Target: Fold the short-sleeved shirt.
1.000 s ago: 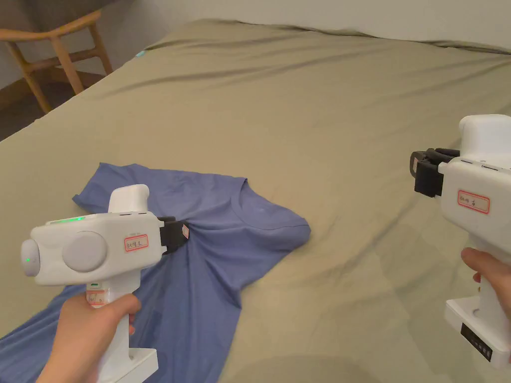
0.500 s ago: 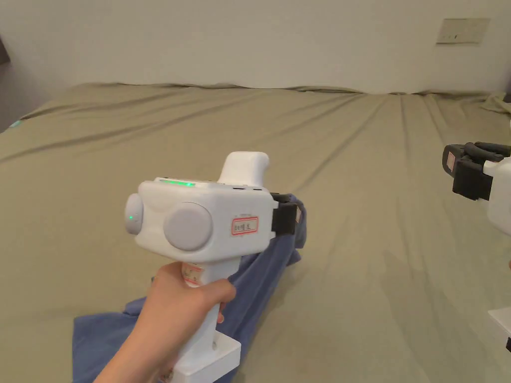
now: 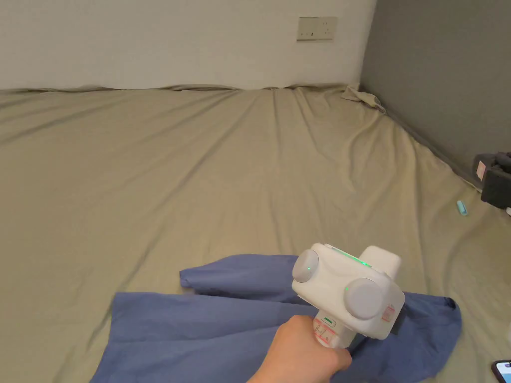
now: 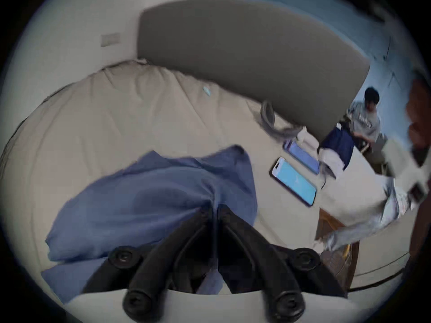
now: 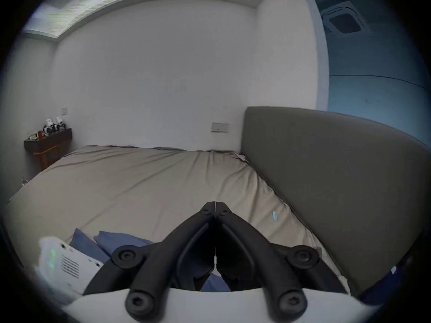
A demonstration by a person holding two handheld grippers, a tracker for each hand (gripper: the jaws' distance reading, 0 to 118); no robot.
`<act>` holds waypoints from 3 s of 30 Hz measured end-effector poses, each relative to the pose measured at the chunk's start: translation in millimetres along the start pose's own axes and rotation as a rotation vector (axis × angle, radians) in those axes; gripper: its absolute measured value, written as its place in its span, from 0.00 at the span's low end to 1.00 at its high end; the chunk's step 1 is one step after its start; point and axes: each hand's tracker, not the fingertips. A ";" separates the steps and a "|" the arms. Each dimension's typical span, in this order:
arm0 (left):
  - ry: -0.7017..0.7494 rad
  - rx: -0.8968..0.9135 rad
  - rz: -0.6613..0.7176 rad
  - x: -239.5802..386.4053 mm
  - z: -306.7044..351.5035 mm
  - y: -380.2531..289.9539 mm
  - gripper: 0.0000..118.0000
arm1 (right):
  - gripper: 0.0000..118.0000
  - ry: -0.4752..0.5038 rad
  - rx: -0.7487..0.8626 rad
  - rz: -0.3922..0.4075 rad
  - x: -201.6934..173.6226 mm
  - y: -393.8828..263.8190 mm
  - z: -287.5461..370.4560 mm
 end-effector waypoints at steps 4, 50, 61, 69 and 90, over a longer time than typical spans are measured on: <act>0.042 -0.095 -0.030 11.2 -38.9 -15.8 0.02 | 0.02 -0.010 -0.038 -0.027 8.4 -21.4 -4.2; 0.443 0.024 0.704 -273.2 133.0 -184.3 0.76 | 0.02 0.158 -0.146 0.056 -72.1 -57.9 -0.6; 0.528 0.023 0.461 -226.2 108.7 -190.6 0.00 | 0.02 0.141 -0.233 0.036 -72.2 -85.9 -31.3; 0.460 0.273 0.539 -197.2 196.1 -185.6 0.00 | 0.03 0.118 -0.205 -0.031 -36.2 -77.7 -15.5; 0.446 0.224 0.620 -204.3 173.7 -190.7 0.00 | 0.11 -0.030 -0.719 -0.052 38.1 -199.6 -135.9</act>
